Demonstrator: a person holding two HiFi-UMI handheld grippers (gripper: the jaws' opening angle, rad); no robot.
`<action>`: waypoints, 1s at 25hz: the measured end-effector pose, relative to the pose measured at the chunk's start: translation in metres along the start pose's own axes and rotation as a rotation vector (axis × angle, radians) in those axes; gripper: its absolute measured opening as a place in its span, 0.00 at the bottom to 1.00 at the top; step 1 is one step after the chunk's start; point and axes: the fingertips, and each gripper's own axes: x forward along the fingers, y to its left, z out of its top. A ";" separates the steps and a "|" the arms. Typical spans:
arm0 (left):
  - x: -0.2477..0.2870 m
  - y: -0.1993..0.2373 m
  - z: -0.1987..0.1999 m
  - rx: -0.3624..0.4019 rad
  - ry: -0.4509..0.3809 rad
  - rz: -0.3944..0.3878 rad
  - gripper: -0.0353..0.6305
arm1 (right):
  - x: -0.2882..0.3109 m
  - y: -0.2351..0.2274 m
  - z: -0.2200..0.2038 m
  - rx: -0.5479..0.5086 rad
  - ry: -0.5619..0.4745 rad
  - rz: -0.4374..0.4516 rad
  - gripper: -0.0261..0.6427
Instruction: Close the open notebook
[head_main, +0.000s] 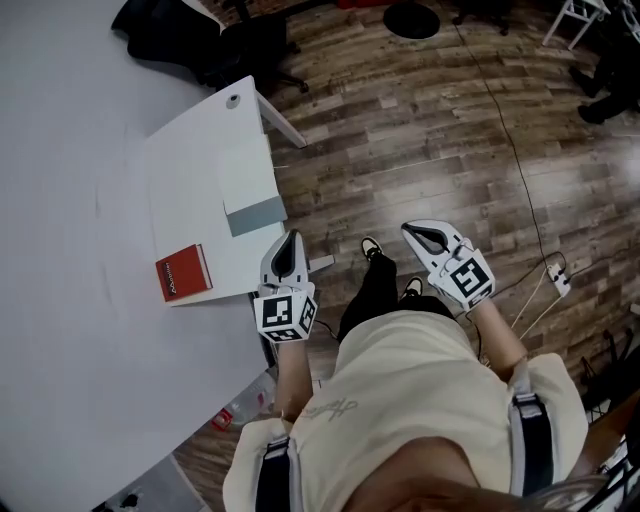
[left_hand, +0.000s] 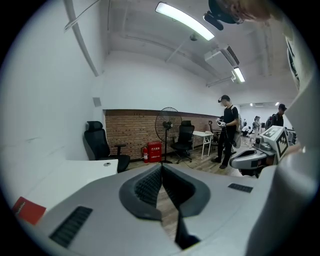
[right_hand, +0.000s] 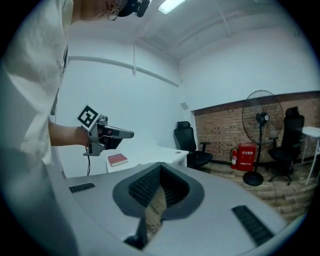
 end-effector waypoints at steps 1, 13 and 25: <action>0.013 0.006 0.000 -0.018 0.000 -0.001 0.08 | 0.008 -0.007 0.006 -0.004 0.006 -0.008 0.05; 0.116 0.090 0.043 0.042 -0.056 -0.033 0.08 | 0.118 -0.084 0.092 0.054 -0.112 -0.032 0.05; 0.137 0.178 0.022 -0.129 -0.024 0.139 0.08 | 0.220 -0.076 0.103 -0.029 -0.007 0.170 0.05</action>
